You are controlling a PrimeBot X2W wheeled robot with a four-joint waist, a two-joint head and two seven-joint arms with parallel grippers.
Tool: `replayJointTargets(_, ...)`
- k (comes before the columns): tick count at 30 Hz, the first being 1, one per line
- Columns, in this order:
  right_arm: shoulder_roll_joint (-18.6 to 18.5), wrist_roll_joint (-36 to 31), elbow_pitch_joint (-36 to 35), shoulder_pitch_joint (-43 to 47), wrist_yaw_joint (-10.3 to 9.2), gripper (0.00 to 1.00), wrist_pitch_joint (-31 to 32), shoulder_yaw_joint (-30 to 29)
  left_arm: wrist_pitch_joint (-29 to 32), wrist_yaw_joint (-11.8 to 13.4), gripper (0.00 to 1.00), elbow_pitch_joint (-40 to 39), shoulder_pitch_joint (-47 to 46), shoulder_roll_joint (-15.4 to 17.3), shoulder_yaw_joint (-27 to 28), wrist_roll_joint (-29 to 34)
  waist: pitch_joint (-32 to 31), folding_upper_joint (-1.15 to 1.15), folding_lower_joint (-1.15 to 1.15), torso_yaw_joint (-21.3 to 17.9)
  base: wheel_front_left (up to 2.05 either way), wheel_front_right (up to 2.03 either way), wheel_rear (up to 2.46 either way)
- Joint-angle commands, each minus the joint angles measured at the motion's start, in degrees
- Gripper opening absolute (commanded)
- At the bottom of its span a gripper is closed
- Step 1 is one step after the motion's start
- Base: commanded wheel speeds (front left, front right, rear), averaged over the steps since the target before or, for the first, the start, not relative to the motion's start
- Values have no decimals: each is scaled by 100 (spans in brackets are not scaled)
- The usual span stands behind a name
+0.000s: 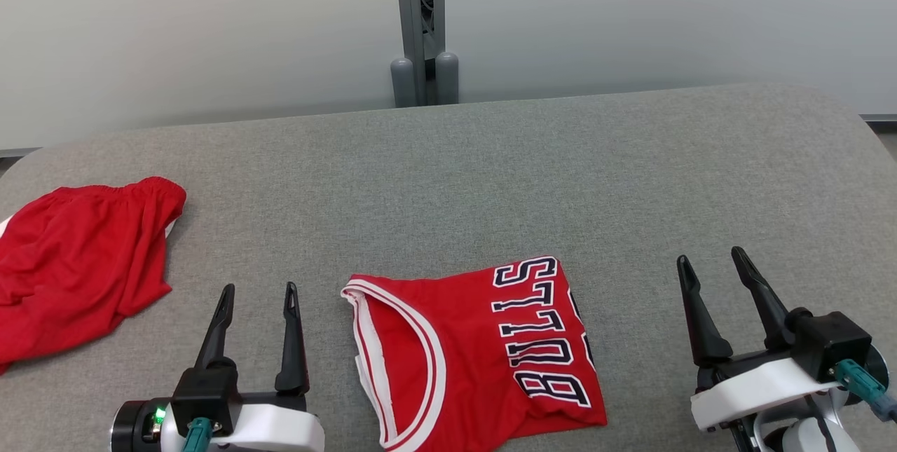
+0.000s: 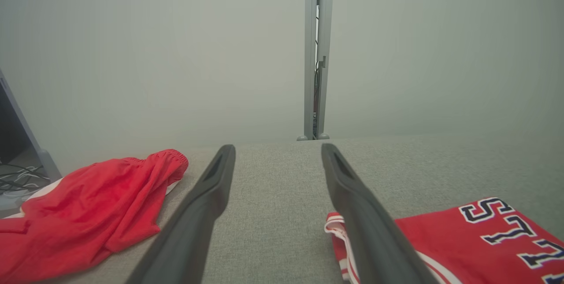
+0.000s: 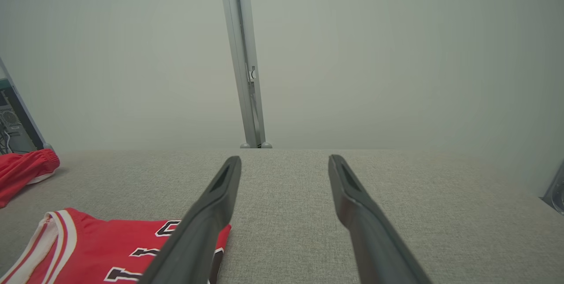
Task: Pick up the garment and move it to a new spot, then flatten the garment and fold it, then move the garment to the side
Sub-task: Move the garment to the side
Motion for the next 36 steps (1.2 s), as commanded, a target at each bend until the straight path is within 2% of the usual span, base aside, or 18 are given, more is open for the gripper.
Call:
replayJointTargets(1, -8, 18, 0, 64, 2, 100, -43, -27, -21, 27, 100, -34, -10, 20, 23, 25, 1, 0, 0, 13, 0, 0, 0)
replayJointTargets(17, -22, 165, 211, 55, 2, 100, -42, 31, -21, 45, 100, -34, 61, 20, -33, -17, -19, 0, 0, 146, 0, 0, 0)
replayJointTargets(19, -26, 790, 381, -8, 2, 100, 190, 333, -21, 21, 100, -15, 17, 21, -61, -14, 46, 0, 0, 171, 0, 0, 0)
replayJointTargets(22, -284, 1584, 471, -190, 2, 100, 666, 686, -21, -6, 100, 5, -101, 20, -106, 27, 184, 0, 0, 200, 0, 0, 0)
replayJointTargets(23, -284, 1584, 471, -190, 2, 100, 666, 686, -21, -6, 100, 5, -101, 20, -106, 27, 184, 0, 0, 200, 0, 0, 0)
replayJointTargets(29, -789, 2944, 502, -423, 2, 100, 1581, 1241, -21, -46, 100, 60, -275, 20, -148, 86, 466, 0, 0, 301, 0, 0, 0)
replayJointTargets(36, -1013, 3798, 674, -630, 2, 100, 2187, 1627, -21, -94, 100, 140, -429, 19, -232, 139, 641, 0, 0, 436, 0, 0, 0)
